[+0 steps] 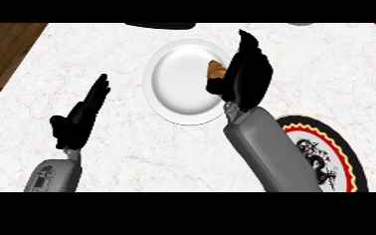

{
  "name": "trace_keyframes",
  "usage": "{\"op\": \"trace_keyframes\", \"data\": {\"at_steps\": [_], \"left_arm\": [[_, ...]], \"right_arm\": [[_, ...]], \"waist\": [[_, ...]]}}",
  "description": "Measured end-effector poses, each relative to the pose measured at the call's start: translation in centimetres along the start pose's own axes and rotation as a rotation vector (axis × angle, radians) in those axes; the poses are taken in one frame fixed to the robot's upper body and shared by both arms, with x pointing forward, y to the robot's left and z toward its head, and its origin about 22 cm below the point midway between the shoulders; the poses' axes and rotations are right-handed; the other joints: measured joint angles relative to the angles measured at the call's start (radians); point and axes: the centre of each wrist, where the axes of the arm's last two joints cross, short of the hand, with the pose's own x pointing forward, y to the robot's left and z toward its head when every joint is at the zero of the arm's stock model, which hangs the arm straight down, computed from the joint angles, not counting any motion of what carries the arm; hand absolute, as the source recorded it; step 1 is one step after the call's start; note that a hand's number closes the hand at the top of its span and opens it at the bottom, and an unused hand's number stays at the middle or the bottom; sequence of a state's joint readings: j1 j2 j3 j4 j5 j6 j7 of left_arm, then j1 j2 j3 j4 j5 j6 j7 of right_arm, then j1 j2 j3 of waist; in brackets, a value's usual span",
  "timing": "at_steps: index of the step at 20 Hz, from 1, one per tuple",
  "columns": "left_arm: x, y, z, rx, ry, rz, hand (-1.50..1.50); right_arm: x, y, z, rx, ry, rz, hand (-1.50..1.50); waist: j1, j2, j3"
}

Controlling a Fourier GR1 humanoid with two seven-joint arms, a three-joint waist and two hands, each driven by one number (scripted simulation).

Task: Pick the croissant from the plate and place it in the plate

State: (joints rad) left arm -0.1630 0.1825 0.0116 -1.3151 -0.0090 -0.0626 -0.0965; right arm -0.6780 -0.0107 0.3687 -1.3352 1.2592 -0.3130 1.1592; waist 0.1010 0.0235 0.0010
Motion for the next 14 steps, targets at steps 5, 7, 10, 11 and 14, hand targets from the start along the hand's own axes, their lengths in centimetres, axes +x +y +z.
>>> {"op": "trace_keyframes", "data": {"at_steps": [5, 7, 10, 11, 14], "left_arm": [[-0.5, 0.5, 0.6, 0.003, 0.009, -0.009, 0.00], [-0.7, 0.6, 0.8, 0.008, 0.013, -0.005, 0.00], [-0.8, 1.2, 0.9, 0.023, 0.017, -0.005, 0.00], [-0.9, 1.3, 1.0, 0.031, 0.019, -0.005, 0.00], [-1.3, 1.8, 1.7, 0.047, 0.031, -0.001, 0.00]], "right_arm": [[0.3, -0.2, -1.5, -0.081, 0.012, -0.153, -1.50], [0.0, -0.3, -1.9, -0.125, 0.015, -0.229, -1.50], [-0.5, -0.6, -2.1, -0.176, 0.027, -0.354, -1.50], [-0.9, -0.7, -2.1, -0.188, 0.036, -0.400, -1.50], [-2.7, 0.0, -0.8, -0.213, 0.052, -0.500, -1.50]], "waist": [[-0.002, -0.004, 0.001], [-0.011, -0.006, 0.001], [-0.026, -0.011, 0.001], [-0.033, -0.013, 0.001], [-0.051, -0.019, 0.001]]}}
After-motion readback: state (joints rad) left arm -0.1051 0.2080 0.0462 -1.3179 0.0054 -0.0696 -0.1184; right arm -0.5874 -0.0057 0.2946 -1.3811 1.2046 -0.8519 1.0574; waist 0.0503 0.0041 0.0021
